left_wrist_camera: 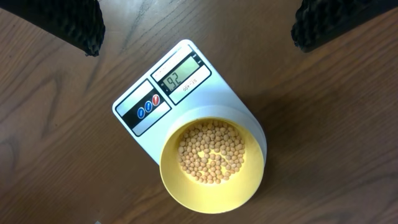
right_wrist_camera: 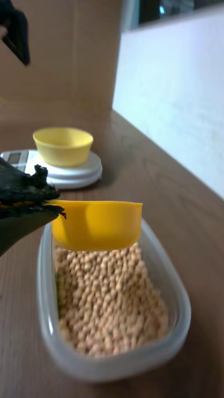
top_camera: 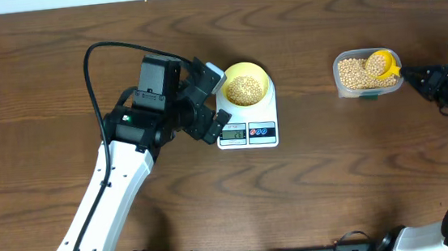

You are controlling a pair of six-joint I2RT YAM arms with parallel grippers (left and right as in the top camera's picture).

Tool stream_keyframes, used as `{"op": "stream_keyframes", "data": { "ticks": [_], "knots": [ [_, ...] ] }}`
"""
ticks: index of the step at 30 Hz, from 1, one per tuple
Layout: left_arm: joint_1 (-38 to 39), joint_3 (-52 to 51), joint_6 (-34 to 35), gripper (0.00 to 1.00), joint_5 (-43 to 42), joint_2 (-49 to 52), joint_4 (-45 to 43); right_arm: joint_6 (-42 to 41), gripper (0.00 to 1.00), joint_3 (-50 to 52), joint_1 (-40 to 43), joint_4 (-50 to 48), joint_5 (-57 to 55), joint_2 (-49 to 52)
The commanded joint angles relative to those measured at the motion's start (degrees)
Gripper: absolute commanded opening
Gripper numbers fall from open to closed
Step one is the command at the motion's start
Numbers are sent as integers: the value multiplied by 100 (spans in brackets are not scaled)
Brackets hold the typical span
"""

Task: Scoop item into bowl and weigh 50g on scale
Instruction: 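Lift the filled scoop and carry it toward the yellow bowl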

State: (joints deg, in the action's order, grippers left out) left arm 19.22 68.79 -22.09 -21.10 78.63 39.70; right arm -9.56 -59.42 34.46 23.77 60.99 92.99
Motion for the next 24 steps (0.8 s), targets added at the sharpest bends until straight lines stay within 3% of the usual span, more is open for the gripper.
{"op": "stream_keyframes", "data": {
  "ticks": [1,12,24],
  "knots": [
    [-17,-33,52,98,-76,-87,17,94,1,33,26,-81,813,46],
    [-17,-33,52,98,-76,-87,15,-184,1,33,-101,-142,1012,46],
    [-17,-33,52,98,-76,-87,15,-1217,1,33,-885,-1123,940,46]
  ]
}}
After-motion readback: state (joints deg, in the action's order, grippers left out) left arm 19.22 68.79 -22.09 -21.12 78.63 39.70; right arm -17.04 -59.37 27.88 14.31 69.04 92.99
